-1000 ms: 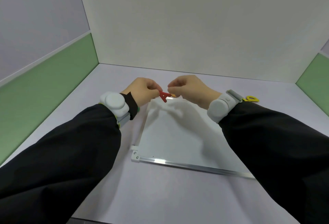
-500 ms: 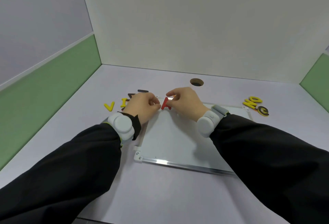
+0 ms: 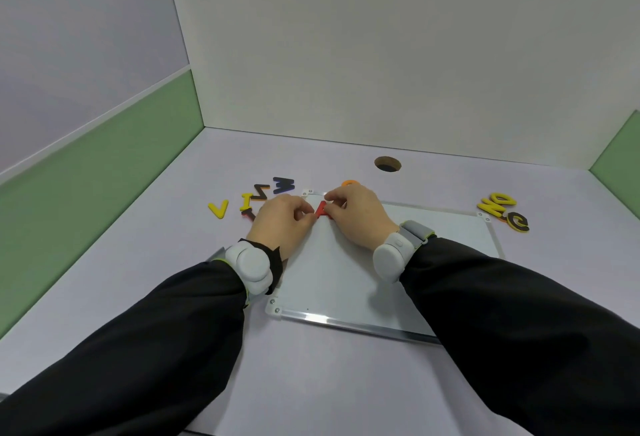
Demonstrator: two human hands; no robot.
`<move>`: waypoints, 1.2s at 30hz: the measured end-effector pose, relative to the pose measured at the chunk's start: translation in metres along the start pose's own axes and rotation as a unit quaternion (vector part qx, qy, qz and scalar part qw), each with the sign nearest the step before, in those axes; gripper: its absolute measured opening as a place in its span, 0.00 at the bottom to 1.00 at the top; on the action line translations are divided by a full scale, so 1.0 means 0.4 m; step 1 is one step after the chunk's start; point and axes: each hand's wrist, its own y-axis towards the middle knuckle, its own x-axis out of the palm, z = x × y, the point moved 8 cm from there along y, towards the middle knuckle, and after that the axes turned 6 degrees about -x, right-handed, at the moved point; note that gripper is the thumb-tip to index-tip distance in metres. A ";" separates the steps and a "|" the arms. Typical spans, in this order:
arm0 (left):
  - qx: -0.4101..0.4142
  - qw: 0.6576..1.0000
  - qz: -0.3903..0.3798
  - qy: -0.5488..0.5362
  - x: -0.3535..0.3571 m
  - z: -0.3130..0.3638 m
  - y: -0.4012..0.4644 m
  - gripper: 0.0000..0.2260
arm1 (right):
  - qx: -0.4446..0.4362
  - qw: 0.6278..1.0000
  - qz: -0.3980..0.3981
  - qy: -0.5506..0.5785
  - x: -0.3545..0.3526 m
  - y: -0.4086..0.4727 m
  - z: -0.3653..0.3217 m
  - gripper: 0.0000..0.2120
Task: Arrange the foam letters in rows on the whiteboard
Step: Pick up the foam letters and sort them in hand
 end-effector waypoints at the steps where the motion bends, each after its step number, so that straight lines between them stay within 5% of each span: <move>1: -0.001 1.000 0.006 0.002 0.000 0.000 -0.001 0.07 | 0.001 1.000 -0.007 0.001 0.002 -0.002 0.002 0.13; 36: 0.011 0.999 0.031 0.012 0.016 -0.009 0.001 0.09 | -0.032 0.999 -0.030 0.015 -0.005 -0.010 -0.004 0.12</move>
